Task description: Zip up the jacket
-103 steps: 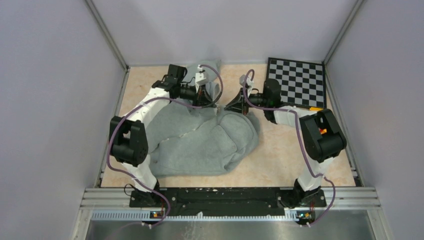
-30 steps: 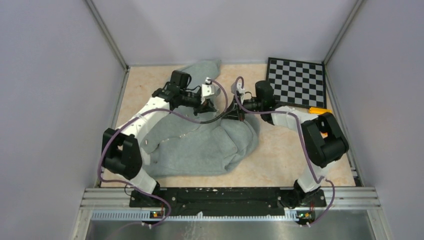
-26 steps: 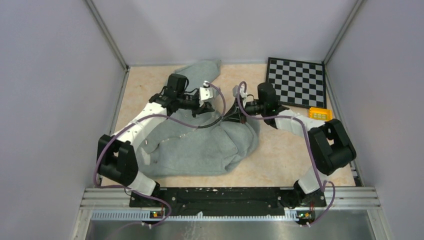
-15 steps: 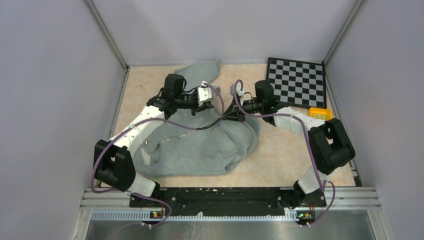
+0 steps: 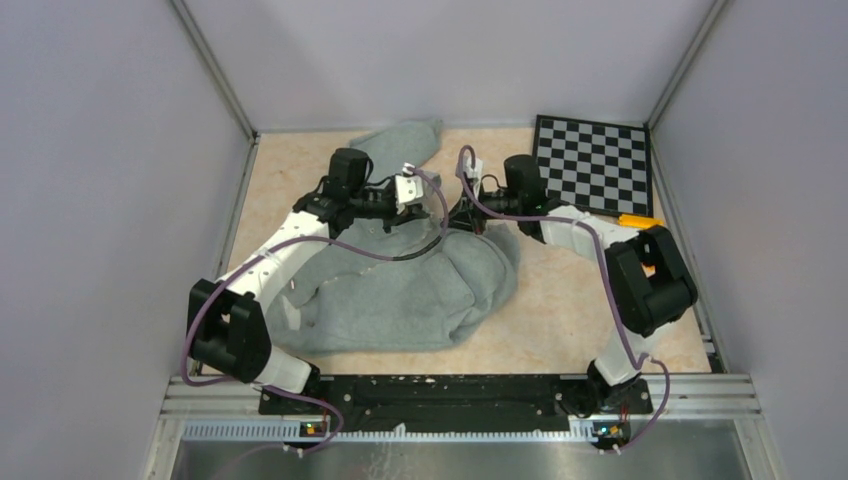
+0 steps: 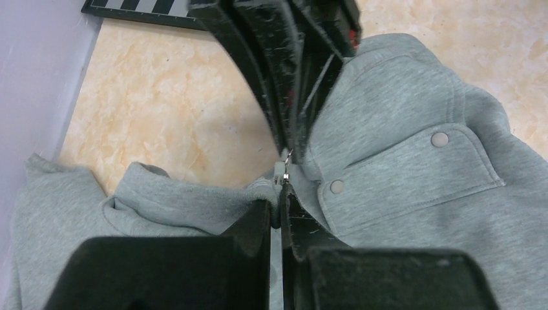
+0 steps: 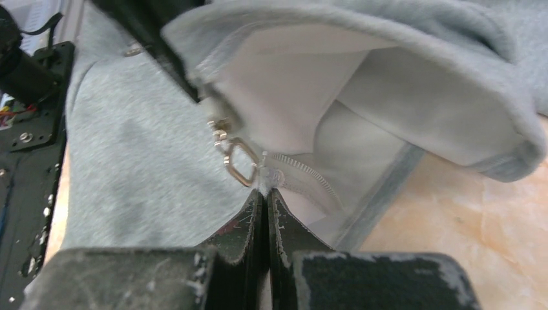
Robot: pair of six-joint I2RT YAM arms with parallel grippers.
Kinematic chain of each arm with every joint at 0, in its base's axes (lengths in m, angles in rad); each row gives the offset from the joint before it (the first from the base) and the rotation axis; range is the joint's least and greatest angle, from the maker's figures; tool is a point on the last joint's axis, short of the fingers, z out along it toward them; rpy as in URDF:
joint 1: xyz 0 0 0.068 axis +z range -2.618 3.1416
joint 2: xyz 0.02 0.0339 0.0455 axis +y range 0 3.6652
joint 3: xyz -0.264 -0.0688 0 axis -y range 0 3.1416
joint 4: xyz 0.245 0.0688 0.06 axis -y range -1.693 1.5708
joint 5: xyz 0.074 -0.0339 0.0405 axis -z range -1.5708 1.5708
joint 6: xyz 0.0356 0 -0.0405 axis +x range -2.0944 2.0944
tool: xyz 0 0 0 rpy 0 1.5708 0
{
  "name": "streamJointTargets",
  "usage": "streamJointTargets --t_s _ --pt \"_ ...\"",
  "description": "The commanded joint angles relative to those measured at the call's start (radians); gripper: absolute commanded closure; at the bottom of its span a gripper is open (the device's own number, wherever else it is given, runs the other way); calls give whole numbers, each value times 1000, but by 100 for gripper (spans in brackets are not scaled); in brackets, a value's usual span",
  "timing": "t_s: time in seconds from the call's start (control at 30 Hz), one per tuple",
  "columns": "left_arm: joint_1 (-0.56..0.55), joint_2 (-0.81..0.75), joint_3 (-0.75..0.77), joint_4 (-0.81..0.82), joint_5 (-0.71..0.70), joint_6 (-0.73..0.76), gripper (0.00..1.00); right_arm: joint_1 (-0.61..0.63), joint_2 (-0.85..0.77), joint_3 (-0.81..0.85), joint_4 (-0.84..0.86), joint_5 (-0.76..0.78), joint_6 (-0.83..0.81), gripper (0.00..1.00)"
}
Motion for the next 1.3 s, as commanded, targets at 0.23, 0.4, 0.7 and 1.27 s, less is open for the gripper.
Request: streamJointTargets --t_s 0.23,0.4,0.7,1.27 --pt "-11 -42 8 6 67 14 100 -5 30 129 -59 -5 -21 100" --pt "-13 -40 7 4 48 17 100 -5 -18 65 -10 -102 -60 100" --pt "-14 -40 7 -3 19 27 100 -5 -38 47 13 -128 -64 100" --pt "-23 -25 13 -43 15 56 100 -5 -53 42 28 -136 -63 100"
